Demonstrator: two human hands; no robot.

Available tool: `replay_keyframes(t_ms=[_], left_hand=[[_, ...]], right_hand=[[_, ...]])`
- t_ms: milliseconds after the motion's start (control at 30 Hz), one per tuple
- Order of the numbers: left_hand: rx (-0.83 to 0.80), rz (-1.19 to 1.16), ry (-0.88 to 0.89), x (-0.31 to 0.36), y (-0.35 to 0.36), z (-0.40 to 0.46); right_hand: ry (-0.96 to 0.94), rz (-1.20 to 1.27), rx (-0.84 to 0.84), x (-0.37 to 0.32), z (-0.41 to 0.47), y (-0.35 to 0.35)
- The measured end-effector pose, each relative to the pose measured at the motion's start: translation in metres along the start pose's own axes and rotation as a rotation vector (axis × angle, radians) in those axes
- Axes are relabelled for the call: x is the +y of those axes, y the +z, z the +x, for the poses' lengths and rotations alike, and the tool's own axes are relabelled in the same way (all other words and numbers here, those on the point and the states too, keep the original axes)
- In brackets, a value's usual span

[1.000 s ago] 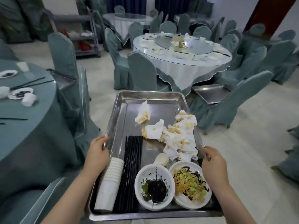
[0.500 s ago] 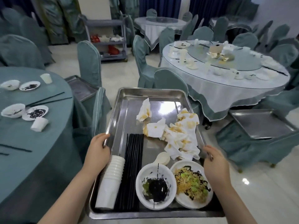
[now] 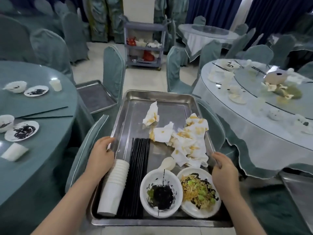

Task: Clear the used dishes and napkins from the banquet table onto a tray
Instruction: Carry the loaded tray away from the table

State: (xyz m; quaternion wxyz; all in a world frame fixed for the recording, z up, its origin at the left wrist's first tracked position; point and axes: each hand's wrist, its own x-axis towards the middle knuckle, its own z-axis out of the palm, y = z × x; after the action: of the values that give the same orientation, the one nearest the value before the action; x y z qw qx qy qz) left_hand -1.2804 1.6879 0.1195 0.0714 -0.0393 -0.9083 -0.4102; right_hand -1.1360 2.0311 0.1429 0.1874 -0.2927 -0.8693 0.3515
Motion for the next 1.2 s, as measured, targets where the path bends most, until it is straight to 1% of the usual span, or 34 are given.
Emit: replay_keyframes(t_ms=[267, 367, 533, 667, 800, 900, 1200], left_hand=[[0.045, 0.011, -0.076, 0.017, 0.048, 0.128], [0.053, -0.024, -0.114, 0.018, 0.070, 0.185], [0.039, -0.004, -0.112, 0.011, 0.103, 0.301], [0.036, 0.006, -0.135, 0.018, 0.113, 0.391], [0.045, 0.053, -0.123, 0.023, 0.121, 0.484], [0.048, 0.063, -0.146, 0.025, 0.133, 0.545], [0.084, 0.047, -0.174, 0.031, 0.201, 0.744]], right_hand=[[0.002, 0.048, -0.079, -0.025, 0.153, 0.050], [0.008, 0.060, -0.092, -0.036, 0.211, 0.076], [-0.001, 0.062, -0.103, -0.063, 0.319, 0.133], [-0.011, 0.056, -0.113, -0.096, 0.399, 0.175], [0.034, 0.040, -0.123, -0.126, 0.475, 0.215], [0.014, 0.021, -0.139, -0.143, 0.534, 0.244], [-0.030, 0.040, -0.144, -0.189, 0.743, 0.337]])
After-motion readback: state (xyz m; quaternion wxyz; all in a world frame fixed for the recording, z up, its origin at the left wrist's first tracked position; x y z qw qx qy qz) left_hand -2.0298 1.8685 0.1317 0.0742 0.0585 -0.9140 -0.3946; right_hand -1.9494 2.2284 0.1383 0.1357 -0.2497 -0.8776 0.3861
